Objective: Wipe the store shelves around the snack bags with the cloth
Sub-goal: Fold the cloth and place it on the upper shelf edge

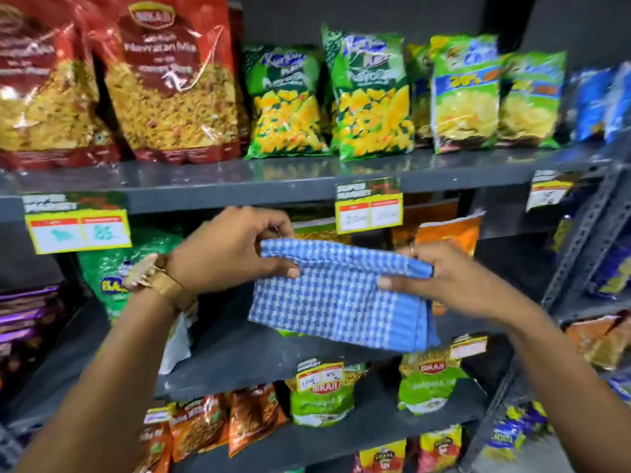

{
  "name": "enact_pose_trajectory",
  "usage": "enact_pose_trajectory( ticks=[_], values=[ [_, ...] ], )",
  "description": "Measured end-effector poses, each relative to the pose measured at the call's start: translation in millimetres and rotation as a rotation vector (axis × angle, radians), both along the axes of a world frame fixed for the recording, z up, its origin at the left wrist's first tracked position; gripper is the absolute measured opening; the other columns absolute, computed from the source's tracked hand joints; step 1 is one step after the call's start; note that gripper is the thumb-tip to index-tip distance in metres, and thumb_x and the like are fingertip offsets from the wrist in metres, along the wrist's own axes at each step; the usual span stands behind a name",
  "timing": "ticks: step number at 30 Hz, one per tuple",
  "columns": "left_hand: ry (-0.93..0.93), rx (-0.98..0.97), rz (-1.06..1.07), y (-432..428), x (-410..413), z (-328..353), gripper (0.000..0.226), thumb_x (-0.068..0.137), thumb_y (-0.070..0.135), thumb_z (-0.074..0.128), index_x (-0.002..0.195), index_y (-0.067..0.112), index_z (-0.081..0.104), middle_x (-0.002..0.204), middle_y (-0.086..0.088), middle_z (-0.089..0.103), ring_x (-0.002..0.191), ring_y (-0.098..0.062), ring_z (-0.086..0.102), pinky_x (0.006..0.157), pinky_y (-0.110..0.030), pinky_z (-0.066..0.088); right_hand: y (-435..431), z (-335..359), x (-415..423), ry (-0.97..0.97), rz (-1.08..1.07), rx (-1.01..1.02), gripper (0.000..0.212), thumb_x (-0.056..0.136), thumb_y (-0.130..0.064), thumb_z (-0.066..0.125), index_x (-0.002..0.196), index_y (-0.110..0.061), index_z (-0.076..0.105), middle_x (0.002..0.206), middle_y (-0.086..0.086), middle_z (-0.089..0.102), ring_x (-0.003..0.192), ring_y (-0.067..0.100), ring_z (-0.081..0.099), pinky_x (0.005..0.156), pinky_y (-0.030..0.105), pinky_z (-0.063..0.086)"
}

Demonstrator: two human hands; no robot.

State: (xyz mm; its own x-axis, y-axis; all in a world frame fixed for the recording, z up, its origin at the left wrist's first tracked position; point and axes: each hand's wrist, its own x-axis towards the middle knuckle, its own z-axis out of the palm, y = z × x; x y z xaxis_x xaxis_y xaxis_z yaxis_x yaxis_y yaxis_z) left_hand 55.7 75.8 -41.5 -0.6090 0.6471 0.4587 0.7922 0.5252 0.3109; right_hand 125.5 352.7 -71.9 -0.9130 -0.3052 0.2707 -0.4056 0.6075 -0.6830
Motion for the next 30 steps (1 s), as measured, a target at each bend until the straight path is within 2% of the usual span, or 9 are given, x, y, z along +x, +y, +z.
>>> enact_pose_trajectory(
  ticks=[3, 6, 9, 12, 16, 18, 22, 26, 30],
  values=[
    [0.026, -0.054, 0.0, 17.9, 1.3, 37.4, 0.029, 0.07, 0.048, 0.074, 0.085, 0.024, 0.067, 0.072, 0.013, 0.069, 0.06, 0.001, 0.059, 0.057, -0.026, 0.045, 16.4, 51.3, -8.7, 0.212, -0.056, 0.131, 0.026, 0.072, -0.045, 0.064, 0.07, -0.019, 0.064, 0.066, -0.003, 0.063, 0.061, -0.001, 0.054, 0.053, 0.017, 0.039],
    [0.232, -0.032, 0.124, 33.6, -5.7, 75.5, 0.022, 0.069, 0.035, 0.075, 0.084, 0.02, 0.071, 0.075, -0.001, 0.072, 0.06, -0.012, 0.062, 0.061, -0.034, 0.05, 30.0, 100.1, -32.3, 0.446, -0.121, 0.281, 0.019, 0.071, -0.035, 0.075, 0.084, -0.022, 0.069, 0.076, 0.004, 0.066, 0.074, 0.012, 0.057, 0.063, 0.03, 0.04],
    [0.439, 0.157, 0.293, 41.1, -18.2, 110.6, 0.014, 0.07, 0.012, 0.074, 0.084, 0.012, 0.071, 0.072, -0.013, 0.069, 0.06, -0.025, 0.062, 0.06, -0.036, 0.049, 23.7, 140.0, -71.6, 0.675, -0.23, 0.242, 0.023, 0.069, -0.017, 0.07, 0.092, -0.019, 0.07, 0.078, 0.002, 0.063, 0.081, 0.016, 0.055, 0.069, 0.027, 0.036],
    [0.646, 0.137, 0.448, 37.5, -35.8, 120.4, 0.024, 0.065, 0.015, 0.054, 0.082, 0.004, 0.067, 0.076, -0.024, 0.067, 0.071, -0.04, 0.061, 0.06, -0.037, 0.04, -4.7, 145.3, -104.5, 0.783, -0.282, 0.101, 0.038, 0.06, -0.011, 0.056, 0.094, -0.018, 0.071, 0.09, 0.009, 0.074, 0.089, 0.027, 0.064, 0.079, 0.034, 0.051],
    [0.563, 0.025, 0.544, 27.3, -54.5, 78.7, 0.012, 0.07, 0.004, 0.058, 0.081, -0.001, 0.061, 0.072, -0.031, 0.061, 0.069, -0.046, 0.058, 0.057, -0.044, 0.04, -29.7, 95.6, -128.9, 0.639, -0.171, 0.133, 0.051, 0.062, 0.011, 0.049, 0.103, -0.011, 0.068, 0.105, 0.017, 0.071, 0.101, 0.03, 0.063, 0.09, 0.027, 0.045],
    [0.492, -0.038, 0.541, 21.1, -60.0, 50.8, 0.027, 0.069, -0.001, 0.055, 0.095, 0.002, 0.063, 0.078, -0.032, 0.062, 0.071, -0.049, 0.059, 0.06, -0.049, 0.046, -27.4, 72.7, -136.3, 0.498, -0.152, 0.238, 0.053, 0.068, 0.012, 0.048, 0.112, -0.014, 0.064, 0.113, 0.021, 0.067, 0.105, 0.033, 0.06, 0.09, 0.028, 0.043],
    [0.353, -0.137, 0.573, 17.0, -51.8, 32.2, 0.055, 0.077, 0.027, 0.032, 0.126, 0.03, 0.056, 0.115, -0.017, 0.065, 0.099, -0.041, 0.06, 0.078, -0.047, 0.052, -24.2, 79.1, -141.9, 0.326, -0.12, 0.421, 0.049, 0.08, 0.0, 0.041, 0.123, -0.019, 0.054, 0.122, 0.025, 0.057, 0.106, 0.039, 0.054, 0.09, 0.045, 0.046],
    [0.188, -0.175, 0.588, 26.0, -38.2, 41.8, 0.07, 0.078, 0.053, 0.015, 0.127, 0.025, 0.054, 0.131, -0.011, 0.057, 0.114, -0.035, 0.052, 0.092, -0.044, 0.042, -35.8, 96.1, -127.0, 0.157, -0.122, 0.557, 0.039, 0.088, -0.015, 0.036, 0.124, -0.011, 0.051, 0.138, 0.019, 0.045, 0.122, 0.035, 0.042, 0.099, 0.044, 0.039],
    [0.144, -0.305, 0.612, 31.5, -35.6, 47.3, 0.062, 0.09, 0.055, 0.013, 0.125, 0.021, 0.052, 0.131, -0.012, 0.056, 0.117, -0.033, 0.05, 0.101, -0.046, 0.031, -37.7, 92.6, -119.2, 0.084, -0.136, 0.643, 0.04, 0.092, -0.036, 0.031, 0.118, -0.013, 0.05, 0.147, 0.012, 0.037, 0.128, 0.034, 0.037, 0.105, 0.051, 0.033]
  ],
)
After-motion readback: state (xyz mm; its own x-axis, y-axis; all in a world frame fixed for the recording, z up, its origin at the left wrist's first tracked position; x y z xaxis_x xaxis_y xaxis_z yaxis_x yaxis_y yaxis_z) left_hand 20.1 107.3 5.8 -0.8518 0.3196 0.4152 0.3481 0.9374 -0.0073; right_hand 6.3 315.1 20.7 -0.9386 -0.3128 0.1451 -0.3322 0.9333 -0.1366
